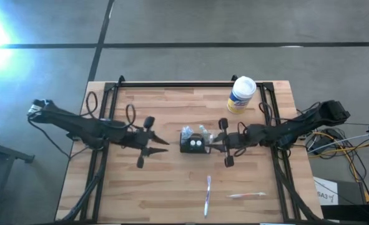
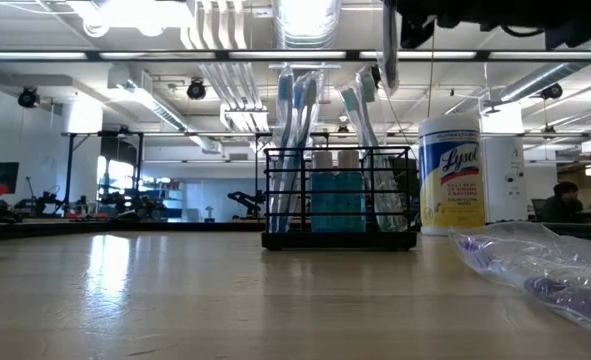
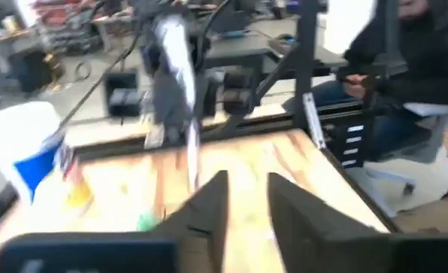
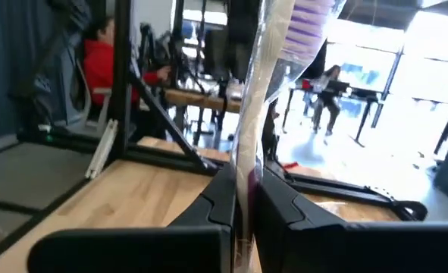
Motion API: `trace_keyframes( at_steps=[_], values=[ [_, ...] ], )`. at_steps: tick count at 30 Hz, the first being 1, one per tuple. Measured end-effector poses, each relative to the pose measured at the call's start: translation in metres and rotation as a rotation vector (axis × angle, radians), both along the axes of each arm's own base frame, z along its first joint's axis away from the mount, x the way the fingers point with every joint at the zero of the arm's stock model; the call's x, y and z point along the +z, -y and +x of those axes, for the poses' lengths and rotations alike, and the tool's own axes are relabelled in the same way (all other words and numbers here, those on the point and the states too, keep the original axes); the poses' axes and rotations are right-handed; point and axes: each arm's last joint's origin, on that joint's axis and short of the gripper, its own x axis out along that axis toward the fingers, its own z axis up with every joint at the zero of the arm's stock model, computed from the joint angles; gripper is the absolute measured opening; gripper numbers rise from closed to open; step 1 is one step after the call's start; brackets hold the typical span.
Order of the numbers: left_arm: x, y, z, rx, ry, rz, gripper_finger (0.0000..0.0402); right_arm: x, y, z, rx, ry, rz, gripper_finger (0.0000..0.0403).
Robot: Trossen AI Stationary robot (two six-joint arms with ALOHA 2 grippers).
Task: Pick & Place toothbrushing station
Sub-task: Put the purple toothbrush into the wire organizer
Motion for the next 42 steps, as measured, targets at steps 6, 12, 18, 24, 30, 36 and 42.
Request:
trace_keyframes(
  at_steps=[6,12,18,24,30,36,42],
  values=[
    [-0.048,-0.003,-0.038,0.028,0.092,-0.077,0.0010,-0.016,0.008,-0.014,-0.022,0.088,0.028,0.0015],
    [-0.078,-0.013,-0.066,0.034,0.168,-0.168,0.0015,-0.026,0.010,-0.019,-0.026,0.068,0.025,0.0015],
    [-0.094,-0.021,-0.083,0.091,0.208,-0.218,0.0006,-0.030,0.013,-0.026,-0.035,0.107,0.032,0.0015],
    [-0.104,-0.025,-0.089,0.124,0.214,-0.246,0.0005,-0.035,0.019,-0.030,-0.056,0.107,0.046,0.0022],
    [-0.106,-0.026,-0.089,0.177,0.213,-0.230,0.0008,-0.044,0.022,-0.034,-0.093,0.078,0.073,0.0018],
    [-0.110,-0.026,-0.089,0.178,0.178,-0.208,0.0009,-0.046,0.023,-0.035,-0.109,0.069,0.099,0.0018],
    [-0.113,-0.026,-0.089,0.179,0.162,-0.199,0.0009,-0.043,0.022,-0.025,-0.119,0.071,0.105,0.0018]
  ],
)
